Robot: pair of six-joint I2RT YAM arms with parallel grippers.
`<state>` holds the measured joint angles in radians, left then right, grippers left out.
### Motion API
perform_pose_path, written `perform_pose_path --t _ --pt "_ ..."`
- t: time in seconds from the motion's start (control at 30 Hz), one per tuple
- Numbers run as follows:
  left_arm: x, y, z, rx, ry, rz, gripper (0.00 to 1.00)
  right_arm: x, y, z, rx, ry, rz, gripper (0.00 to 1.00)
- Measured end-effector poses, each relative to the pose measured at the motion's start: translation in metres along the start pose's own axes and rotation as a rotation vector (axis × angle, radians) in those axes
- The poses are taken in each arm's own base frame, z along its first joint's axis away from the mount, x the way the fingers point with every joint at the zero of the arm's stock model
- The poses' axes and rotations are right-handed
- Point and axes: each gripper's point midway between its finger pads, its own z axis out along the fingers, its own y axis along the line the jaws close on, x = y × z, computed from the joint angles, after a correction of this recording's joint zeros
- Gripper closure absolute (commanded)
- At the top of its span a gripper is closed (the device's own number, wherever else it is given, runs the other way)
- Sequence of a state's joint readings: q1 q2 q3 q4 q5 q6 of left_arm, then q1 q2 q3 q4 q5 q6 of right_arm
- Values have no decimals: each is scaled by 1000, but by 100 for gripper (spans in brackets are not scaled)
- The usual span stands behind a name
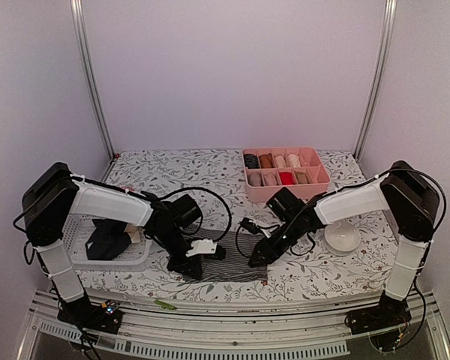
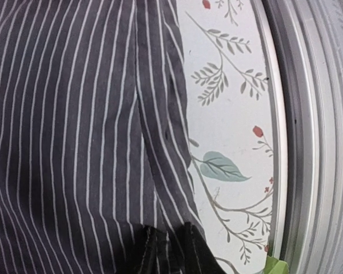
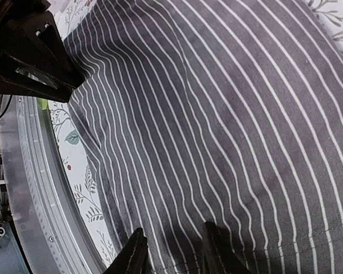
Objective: Roll the underwear
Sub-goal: Smooth out the underwear at the center of the board.
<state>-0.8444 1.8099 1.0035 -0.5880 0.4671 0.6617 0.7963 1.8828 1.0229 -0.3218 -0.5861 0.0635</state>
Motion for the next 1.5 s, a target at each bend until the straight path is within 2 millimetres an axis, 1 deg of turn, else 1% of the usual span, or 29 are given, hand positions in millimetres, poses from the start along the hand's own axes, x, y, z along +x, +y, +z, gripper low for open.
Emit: perform_pose_path --t 0.1,0.17,0.23,0.3,0.33,0.37,0.4,0.5,0.53,0.57,0.63,0.67,0.7,0.73,0.77,0.8,0.83,0.87,0.9,0.93,1.0,1.07,1.1,1.17,1.23,1.3,1.37,1.4,1.5 --pt "-3 -1 1 -18 10 28 81 6 1 -2 -1 -13 -5 67" --pt "-7 1 3 -23 16 36 81 13 0 -6 1 -17 13 67" --pt "-18 9 6 -28 13 42 81 22 1 -9 2 -12 39 67" --pt "-31 23 8 -51 2 52 79 26 0 -12 12 -11 69 64" --pt "-35 29 8 -62 -4 54 77 28 -1 -13 20 -10 86 62" --pt "-39 35 7 -76 -11 56 71 28 -2 -15 27 -11 104 60" --pt "-40 38 5 -83 -16 57 68 29 -2 -17 35 -11 116 57" --pt "-43 43 -9 -89 -49 53 49 30 -3 -27 71 -13 156 45" --pt "-47 44 -19 -97 -76 54 41 30 -4 -33 92 -16 173 40" --pt "-53 44 -32 -108 -109 51 31 26 -4 -40 109 -27 182 35" --pt "-68 45 -65 -153 -192 65 17 10 1 -57 134 -73 188 28" --pt "-78 47 -86 -184 -245 63 6 -5 4 -68 145 -115 174 25" --pt "-90 49 -109 -226 -303 71 4 -23 10 -83 156 -170 151 17" --pt "-101 52 -132 -269 -362 80 4 -38 16 -96 163 -220 136 6" --pt "-112 55 -155 -317 -422 79 4 -56 22 -112 174 -288 117 0" --pt "-120 59 -172 -361 -470 71 4 -73 29 -131 184 -364 99 1" --pt "-129 64 -191 -413 -524 59 4 -85 35 -148 194 -436 83 1" --pt "-136 70 -205 -458 -572 34 4 -93 38 -161 206 -491 76 1" --pt "-141 76 -214 -488 -609 11 4 -101 41 -176 211 -553 81 1" --pt "-145 81 -216 -492 -629 -10 4 -107 43 -184 209 -590 90 1" --pt "-156 92 -206 -431 -634 -50 4 -118 44 -196 167 -654 116 1" --pt "-166 103 -189 -330 -634 -80 4 -123 40 -193 116 -662 149 1" --pt "-169 105 -176 -268 -632 -94 6 -122 35 -186 86 -649 176 1" --pt "-161 100 -145 -131 -608 -143 12 -114 26 -164 35 -598 229 1" --pt "-151 92 -118 1 -578 -204 19 -94 17 -136 -19 -524 301 1" --pt "-144 87 -98 95 -560 -249 22 -72 9 -111 -59 -449 376 1" --pt "-136 87 -77 173 -537 -306 25 -55 3 -92 -85 -387 438 1" --pt "-130 89 -67 197 -521 -339 26 -48 0 -83 -99 -359 467 0" --pt "-113 100 -46 230 -485 -441 27 -39 -8 -66 -113 -310 515 2"
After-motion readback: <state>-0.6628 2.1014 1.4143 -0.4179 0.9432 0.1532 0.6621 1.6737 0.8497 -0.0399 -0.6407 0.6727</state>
